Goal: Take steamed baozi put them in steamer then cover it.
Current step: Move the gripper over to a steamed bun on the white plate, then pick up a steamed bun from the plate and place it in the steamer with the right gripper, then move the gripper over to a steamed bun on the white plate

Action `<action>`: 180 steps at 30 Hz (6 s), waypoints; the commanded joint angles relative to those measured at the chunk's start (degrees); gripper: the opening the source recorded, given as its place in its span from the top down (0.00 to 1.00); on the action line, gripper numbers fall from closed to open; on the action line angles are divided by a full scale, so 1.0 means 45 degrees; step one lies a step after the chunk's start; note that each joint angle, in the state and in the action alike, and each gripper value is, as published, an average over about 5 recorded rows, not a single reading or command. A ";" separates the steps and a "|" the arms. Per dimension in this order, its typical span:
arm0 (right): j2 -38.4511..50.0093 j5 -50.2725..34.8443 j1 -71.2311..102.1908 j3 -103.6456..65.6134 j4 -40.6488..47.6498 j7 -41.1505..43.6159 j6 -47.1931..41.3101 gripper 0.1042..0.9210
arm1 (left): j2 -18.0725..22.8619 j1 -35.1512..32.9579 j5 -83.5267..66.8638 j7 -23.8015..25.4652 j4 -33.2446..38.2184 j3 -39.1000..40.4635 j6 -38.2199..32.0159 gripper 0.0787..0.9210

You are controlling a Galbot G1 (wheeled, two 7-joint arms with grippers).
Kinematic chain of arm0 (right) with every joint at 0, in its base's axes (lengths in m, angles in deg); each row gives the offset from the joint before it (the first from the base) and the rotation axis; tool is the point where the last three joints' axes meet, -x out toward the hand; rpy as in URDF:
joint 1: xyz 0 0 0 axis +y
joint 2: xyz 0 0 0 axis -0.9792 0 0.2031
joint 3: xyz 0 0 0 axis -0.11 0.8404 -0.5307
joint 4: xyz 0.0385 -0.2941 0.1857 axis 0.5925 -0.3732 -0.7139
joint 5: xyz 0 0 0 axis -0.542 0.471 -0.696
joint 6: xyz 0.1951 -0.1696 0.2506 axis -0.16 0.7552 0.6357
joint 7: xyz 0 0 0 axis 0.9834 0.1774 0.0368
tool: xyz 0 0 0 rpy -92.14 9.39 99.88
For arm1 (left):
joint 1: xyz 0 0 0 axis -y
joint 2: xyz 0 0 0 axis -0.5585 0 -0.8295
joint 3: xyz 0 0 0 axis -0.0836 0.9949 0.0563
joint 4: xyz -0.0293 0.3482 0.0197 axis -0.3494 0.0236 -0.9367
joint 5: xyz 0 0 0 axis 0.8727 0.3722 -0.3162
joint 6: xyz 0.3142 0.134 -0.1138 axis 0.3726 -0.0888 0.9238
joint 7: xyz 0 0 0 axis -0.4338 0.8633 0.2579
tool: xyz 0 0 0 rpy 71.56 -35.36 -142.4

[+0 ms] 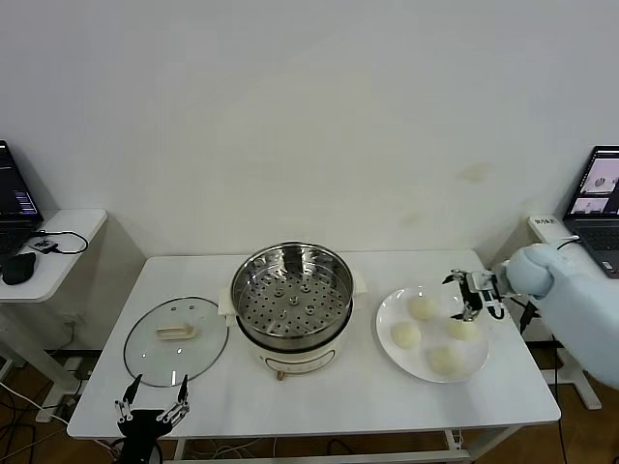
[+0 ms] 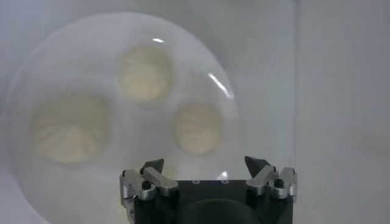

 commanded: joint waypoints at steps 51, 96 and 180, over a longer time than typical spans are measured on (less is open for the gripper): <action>-0.3203 0.0802 -0.1856 0.2224 0.4055 0.0111 0.0158 0.42 | -0.0107 -0.0060 0.0186 0.0053 -0.0063 -0.0263 -0.0110 0.12; -0.7979 -0.4439 -0.9141 1.0078 0.0812 -0.1426 0.1921 0.40 | -0.0512 0.0722 -0.1552 0.0271 -0.0966 -0.0597 -0.0804 0.12; 0.1780 -0.3652 -0.4726 0.7414 -0.4279 -0.0456 -0.3855 0.12 | -0.0701 0.0658 -0.1376 0.0321 -0.0753 -0.0924 -0.0426 0.12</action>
